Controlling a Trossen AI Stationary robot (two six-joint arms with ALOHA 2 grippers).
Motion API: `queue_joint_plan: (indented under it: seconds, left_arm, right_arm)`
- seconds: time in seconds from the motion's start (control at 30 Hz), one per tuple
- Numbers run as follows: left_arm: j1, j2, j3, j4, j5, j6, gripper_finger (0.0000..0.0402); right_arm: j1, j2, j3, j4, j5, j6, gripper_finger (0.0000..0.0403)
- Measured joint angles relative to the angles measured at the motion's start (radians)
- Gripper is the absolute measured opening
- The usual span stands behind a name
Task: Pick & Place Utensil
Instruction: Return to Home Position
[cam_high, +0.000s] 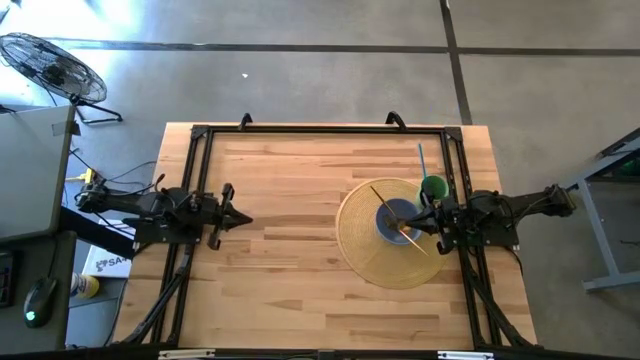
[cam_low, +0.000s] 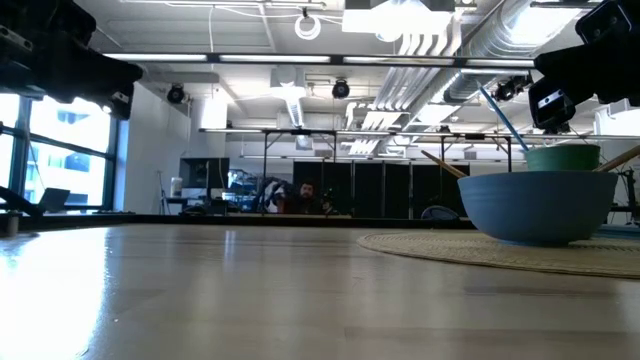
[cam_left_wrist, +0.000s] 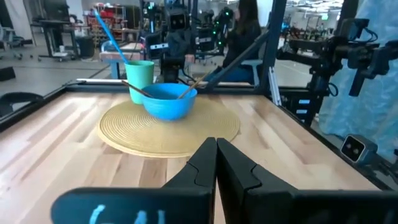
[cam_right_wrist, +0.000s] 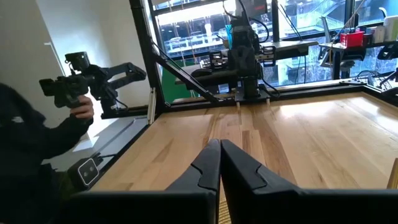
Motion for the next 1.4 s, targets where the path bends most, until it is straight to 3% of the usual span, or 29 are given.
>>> queue_joint_plan:
  seconds: [1.4]
  left_arm:
    - [0.0,0.003,0.0,0.003,-0.004,0.0,0.0001]
  right_arm:
    - [0.0,0.0,0.0,0.0,0.0,0.0,0.0009]
